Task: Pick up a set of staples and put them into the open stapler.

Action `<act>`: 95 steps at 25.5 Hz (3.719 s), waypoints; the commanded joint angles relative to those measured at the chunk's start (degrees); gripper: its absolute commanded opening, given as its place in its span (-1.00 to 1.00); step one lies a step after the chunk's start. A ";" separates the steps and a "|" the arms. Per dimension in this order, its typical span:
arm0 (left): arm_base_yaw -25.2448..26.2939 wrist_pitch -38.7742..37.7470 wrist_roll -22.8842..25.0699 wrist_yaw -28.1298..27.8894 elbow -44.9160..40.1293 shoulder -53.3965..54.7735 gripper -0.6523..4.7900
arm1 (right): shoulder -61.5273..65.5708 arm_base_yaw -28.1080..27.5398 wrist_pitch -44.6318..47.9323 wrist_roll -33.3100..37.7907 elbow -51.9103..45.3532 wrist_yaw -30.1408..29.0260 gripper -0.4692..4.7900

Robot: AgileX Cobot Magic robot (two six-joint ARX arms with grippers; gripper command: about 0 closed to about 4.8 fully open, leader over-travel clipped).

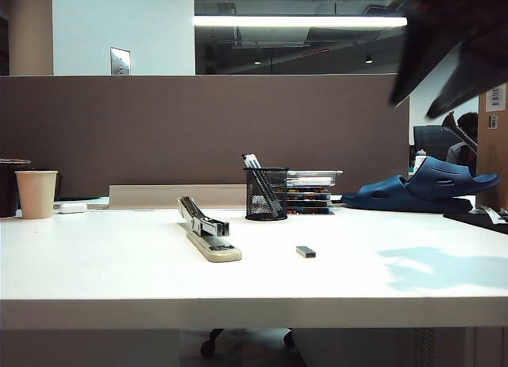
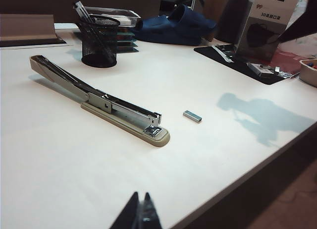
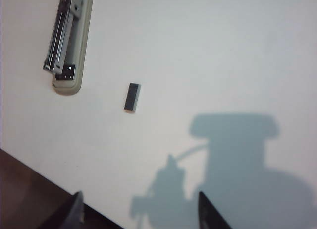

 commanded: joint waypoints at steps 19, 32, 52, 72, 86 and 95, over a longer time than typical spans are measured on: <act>0.07 -0.59 0.15 0.02 0.11 0.00 -0.78 | 24.70 12.46 7.17 3.23 8.81 9.35 0.67; 0.07 -0.96 0.15 0.02 0.11 0.00 -0.78 | 32.54 14.12 10.84 4.72 11.15 10.45 0.67; 0.07 -0.92 0.15 0.02 0.11 0.00 -0.78 | 36.74 17.05 9.46 11.82 13.84 16.37 0.29; 0.07 -0.90 0.13 0.02 0.11 0.00 -0.78 | 37.94 17.79 6.14 14.82 13.84 15.06 -0.47; 0.07 -0.92 0.13 0.02 0.11 0.00 -0.78 | 37.99 17.81 9.66 14.53 16.57 13.66 -0.67; 0.07 -0.92 0.13 0.02 0.11 0.00 -0.78 | 37.99 17.99 11.41 14.56 23.02 8.35 -0.67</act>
